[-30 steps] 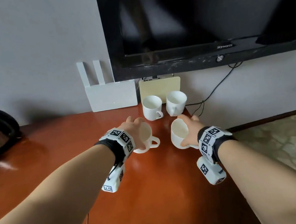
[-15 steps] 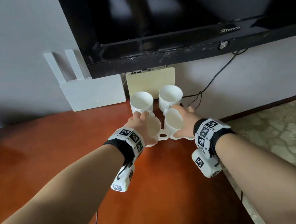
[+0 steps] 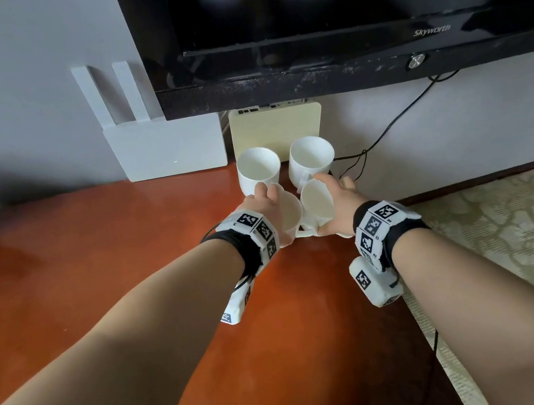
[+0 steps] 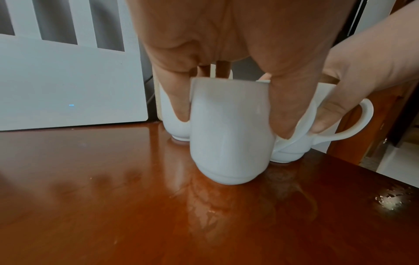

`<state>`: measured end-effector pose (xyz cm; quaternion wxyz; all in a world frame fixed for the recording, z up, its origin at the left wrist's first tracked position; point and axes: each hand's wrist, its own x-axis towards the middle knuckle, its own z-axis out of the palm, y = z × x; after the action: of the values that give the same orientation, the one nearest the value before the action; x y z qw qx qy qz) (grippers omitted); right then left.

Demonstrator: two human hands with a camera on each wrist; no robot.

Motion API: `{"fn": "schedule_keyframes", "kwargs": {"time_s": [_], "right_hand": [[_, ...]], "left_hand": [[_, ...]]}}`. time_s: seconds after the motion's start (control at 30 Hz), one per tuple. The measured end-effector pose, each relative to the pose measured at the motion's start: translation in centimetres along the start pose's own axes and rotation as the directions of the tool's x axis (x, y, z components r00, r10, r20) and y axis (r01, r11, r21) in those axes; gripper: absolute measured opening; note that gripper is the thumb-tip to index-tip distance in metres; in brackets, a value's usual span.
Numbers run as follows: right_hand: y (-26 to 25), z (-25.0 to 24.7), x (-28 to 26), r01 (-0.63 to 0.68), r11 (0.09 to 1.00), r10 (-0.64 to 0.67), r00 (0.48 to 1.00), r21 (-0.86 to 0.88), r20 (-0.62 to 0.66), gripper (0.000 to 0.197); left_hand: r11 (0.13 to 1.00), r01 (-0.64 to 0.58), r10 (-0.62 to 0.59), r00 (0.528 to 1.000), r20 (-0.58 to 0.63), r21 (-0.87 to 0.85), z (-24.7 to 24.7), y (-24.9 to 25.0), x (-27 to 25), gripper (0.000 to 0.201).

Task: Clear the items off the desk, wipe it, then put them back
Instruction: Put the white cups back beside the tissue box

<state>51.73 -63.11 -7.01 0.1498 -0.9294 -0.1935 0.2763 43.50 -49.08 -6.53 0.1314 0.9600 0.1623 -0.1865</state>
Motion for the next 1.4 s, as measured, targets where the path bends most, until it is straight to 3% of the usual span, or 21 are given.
{"fn": "schedule_keyframes", "kwargs": {"time_s": [0.23, 0.33, 0.47, 0.67, 0.83, 1.0, 1.17, 1.27, 1.4], "right_hand": [[-0.2, -0.3, -0.2, -0.007, 0.994, 0.008, 1.000, -0.112, 0.016, 0.112], [-0.2, -0.9, -0.9, -0.005, 0.990, 0.003, 1.000, -0.141, -0.013, 0.120], [-0.6, -2.5, -2.5, 0.007, 0.985, -0.018, 0.998, -0.174, -0.063, 0.116], [-4.1, -3.5, -6.4, 0.077, 0.962, -0.121, 0.981, -0.263, -0.154, 0.112], [-9.4, -2.3, -10.3, 0.160, 0.942, -0.217, 0.961, -0.294, -0.173, 0.105], [-16.9, 1.9, -13.8, 0.242, 0.926, -0.305, 0.933, -0.291, -0.193, 0.101], [-27.6, 7.9, -16.2, 0.326, 0.886, -0.388, 0.910, -0.330, -0.143, 0.102], [-35.6, 12.7, -17.3, 0.388, 0.852, -0.438, 0.896, -0.351, -0.072, 0.102], [-46.5, 19.1, -18.6, 0.489, 0.804, -0.517, 0.856, -0.338, 0.011, 0.100]], "left_hand": [[0.998, 0.049, -0.047, 0.997, 0.055, -0.039, -0.5, 0.4, -0.3, 0.097], [0.994, 0.060, -0.057, 0.998, 0.033, -0.090, -0.5, -0.1, -0.8, 0.114], [0.994, 0.079, -0.079, 0.997, 0.010, -0.073, -1.4, -1.4, -2.2, 0.122], [0.993, 0.093, -0.097, 0.993, -0.065, -0.068, -3.5, -3.2, -5.7, 0.121], [0.990, 0.059, -0.075, 0.990, -0.116, -0.132, -5.2, -6.2, -10.9, 0.109], [0.987, -0.006, -0.035, 0.967, -0.253, -0.159, -5.2, -12.6, -17.0, 0.101], [0.988, -0.019, -0.038, 0.934, -0.354, -0.156, -5.9, -22.8, -23.6, 0.103], [0.984, 0.011, -0.083, 0.914, -0.397, -0.179, -6.2, -31.1, -27.9, 0.102], [0.960, 0.164, -0.246, 0.883, -0.399, -0.228, -6.5, -43.5, -33.1, 0.100]]}}
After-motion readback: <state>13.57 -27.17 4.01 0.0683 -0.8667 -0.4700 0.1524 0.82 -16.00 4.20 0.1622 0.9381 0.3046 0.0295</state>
